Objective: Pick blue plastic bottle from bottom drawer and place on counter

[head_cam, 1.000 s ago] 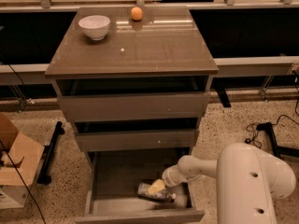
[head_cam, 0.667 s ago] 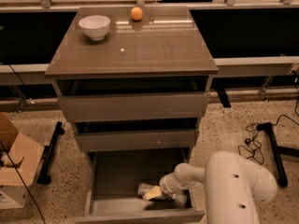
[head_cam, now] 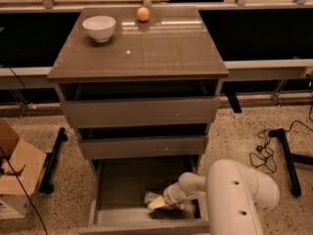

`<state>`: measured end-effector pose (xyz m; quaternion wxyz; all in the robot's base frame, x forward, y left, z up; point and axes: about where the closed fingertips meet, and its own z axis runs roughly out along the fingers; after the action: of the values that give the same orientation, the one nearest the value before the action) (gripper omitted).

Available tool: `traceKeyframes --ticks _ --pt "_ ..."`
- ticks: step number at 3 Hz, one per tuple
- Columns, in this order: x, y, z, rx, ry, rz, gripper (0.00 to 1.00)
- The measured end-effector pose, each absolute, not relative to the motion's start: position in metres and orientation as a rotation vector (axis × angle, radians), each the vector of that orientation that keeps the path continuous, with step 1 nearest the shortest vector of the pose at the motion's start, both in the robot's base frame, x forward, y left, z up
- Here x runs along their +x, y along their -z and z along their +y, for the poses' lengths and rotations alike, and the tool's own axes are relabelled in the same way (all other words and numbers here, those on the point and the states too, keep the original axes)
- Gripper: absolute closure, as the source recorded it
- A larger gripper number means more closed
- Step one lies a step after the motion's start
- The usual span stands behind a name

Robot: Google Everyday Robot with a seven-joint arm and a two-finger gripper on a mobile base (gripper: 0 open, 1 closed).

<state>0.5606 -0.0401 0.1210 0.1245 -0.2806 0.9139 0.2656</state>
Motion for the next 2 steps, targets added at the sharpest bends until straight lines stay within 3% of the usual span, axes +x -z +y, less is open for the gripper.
traceKeyframes --ticks 2 --pt "0.5606 -0.1270 -0.0401 -0.818 -0.774 2.664 0.63"
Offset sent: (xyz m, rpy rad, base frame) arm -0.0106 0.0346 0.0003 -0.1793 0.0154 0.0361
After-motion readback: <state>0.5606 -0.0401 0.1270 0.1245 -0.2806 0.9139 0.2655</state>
